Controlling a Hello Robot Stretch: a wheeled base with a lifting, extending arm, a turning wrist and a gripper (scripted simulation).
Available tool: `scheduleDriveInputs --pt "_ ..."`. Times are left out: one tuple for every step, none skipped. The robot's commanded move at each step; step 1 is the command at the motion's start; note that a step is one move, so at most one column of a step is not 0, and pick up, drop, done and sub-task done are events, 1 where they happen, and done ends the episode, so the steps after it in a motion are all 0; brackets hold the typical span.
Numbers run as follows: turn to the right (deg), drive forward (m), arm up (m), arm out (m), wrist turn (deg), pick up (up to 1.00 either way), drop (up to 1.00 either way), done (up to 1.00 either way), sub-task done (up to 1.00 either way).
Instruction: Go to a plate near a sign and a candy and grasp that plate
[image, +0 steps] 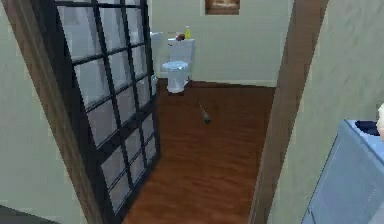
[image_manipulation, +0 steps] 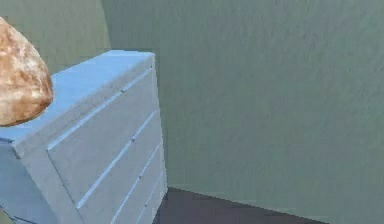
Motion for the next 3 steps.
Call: scheduleDriveInputs --pt "0.0 1.0 0.0 0.0 0.0 0.0 0.0 0.0 0.0" --pt "-45.0 0.0 0.0 0.0 0.0 0.0 0.0 0.0 0.0" --pt "-45.0 0.0 0.0 0.0 0.0 0.0 0.0 0.0 0.0"
